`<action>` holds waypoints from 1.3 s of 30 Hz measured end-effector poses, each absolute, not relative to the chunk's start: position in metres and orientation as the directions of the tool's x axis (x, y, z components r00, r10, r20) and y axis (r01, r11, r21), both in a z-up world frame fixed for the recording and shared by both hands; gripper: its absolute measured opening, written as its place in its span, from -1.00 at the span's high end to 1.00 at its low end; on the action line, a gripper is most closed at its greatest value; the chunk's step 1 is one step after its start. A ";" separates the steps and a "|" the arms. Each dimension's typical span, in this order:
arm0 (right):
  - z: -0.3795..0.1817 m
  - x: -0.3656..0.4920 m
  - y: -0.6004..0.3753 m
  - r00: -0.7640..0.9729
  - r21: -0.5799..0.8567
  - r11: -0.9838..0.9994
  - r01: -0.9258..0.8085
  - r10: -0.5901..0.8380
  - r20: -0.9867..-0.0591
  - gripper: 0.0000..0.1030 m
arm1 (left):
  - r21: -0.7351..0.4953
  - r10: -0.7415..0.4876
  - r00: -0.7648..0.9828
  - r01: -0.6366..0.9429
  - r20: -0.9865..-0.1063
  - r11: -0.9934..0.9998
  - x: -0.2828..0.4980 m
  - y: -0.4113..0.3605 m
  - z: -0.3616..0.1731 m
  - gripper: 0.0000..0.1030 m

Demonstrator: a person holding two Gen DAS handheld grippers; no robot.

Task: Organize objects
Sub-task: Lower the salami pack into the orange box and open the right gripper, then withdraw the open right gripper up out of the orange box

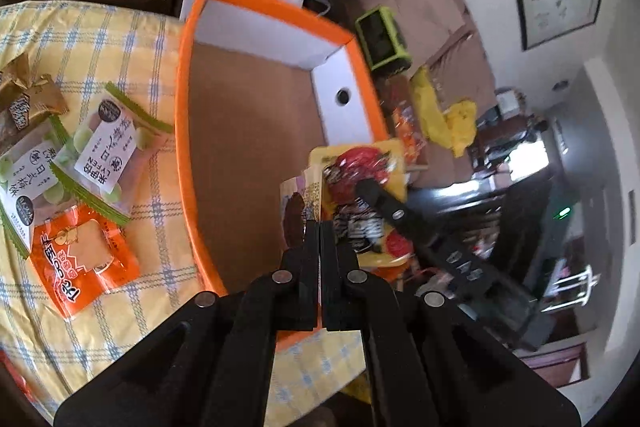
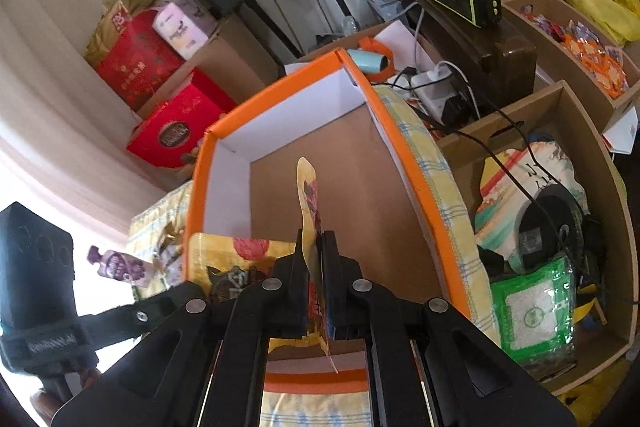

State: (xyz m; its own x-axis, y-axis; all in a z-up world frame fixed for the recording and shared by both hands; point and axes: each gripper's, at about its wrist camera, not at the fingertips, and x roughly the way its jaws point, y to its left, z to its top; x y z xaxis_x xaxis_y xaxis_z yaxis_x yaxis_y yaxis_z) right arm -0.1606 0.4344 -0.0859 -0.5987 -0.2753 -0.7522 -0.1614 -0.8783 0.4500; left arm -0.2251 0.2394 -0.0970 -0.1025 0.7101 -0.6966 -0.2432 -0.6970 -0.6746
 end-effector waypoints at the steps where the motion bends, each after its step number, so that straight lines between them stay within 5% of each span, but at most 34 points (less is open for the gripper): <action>1: -0.087 -0.161 0.435 -0.597 0.450 -0.878 -0.159 -0.278 -0.753 0.91 | -0.663 0.700 -0.105 -0.249 -0.706 -0.706 -0.225 0.241 -0.099 0.99; 9: -0.083 -0.161 0.436 -0.604 0.483 -0.865 -0.135 -0.315 -0.732 0.86 | -0.480 0.569 -0.194 -0.365 -0.799 -0.798 -0.216 0.247 -0.083 0.94; 11: -0.085 -0.163 0.435 -0.591 0.475 -0.869 -0.139 -0.312 -0.744 0.85 | -0.474 0.570 -0.200 -0.379 -0.797 -0.795 -0.214 0.244 -0.075 0.55; 15: -0.088 -0.164 0.434 -0.577 0.454 -0.877 -0.158 -0.291 -0.763 0.82 | -0.469 0.572 -0.229 -0.379 -0.788 -0.798 -0.216 0.233 -0.061 0.10; 17: -0.089 -0.165 0.434 -0.566 0.406 -0.895 -0.188 -0.239 -0.789 0.72 | -0.463 0.563 -0.233 -0.372 -0.793 -0.805 -0.217 0.229 -0.058 0.09; 19: -0.085 -0.164 0.435 -0.576 0.366 -0.909 -0.199 -0.194 -0.794 0.24 | -0.479 0.577 -0.228 -0.368 -0.784 -0.797 -0.217 0.222 -0.054 0.09; 22: -0.075 -0.160 0.436 -0.604 0.330 -0.925 -0.189 -0.155 -0.782 0.17 | -0.479 0.577 -0.233 -0.367 -0.783 -0.797 -0.214 0.214 -0.048 0.04; 30: -0.049 -0.154 0.424 -0.639 0.343 -0.930 -0.130 -0.186 -0.746 0.13 | -0.390 0.513 -0.313 -0.379 -0.799 -0.839 -0.203 0.174 -0.029 -0.52; 32: -0.047 -0.153 0.415 -0.633 0.324 -0.939 -0.117 -0.181 -0.753 0.00 | -0.378 0.501 -0.337 -0.368 -0.797 -0.850 -0.200 0.159 -0.026 -0.53; 34: -0.045 -0.152 0.403 -0.611 0.289 -0.949 -0.122 -0.158 -0.776 -0.64 | -0.373 0.488 -0.360 -0.345 -0.795 -0.861 -0.198 0.142 -0.022 -0.60; 39: -0.037 -0.142 0.364 -0.606 0.238 -0.971 -0.014 -0.181 -0.775 -0.71 | -0.305 0.414 -0.413 -0.306 -0.811 -0.902 -0.195 0.100 -0.016 -0.84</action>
State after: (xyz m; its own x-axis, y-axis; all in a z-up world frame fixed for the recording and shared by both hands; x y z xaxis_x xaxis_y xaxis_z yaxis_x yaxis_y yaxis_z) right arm -0.1423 0.3636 -0.0372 -0.6056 -0.1810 -0.7749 -0.0140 -0.9712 0.2378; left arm -0.1948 0.1004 -0.0162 -0.4131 0.4143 -0.8110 -0.3061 -0.9019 -0.3048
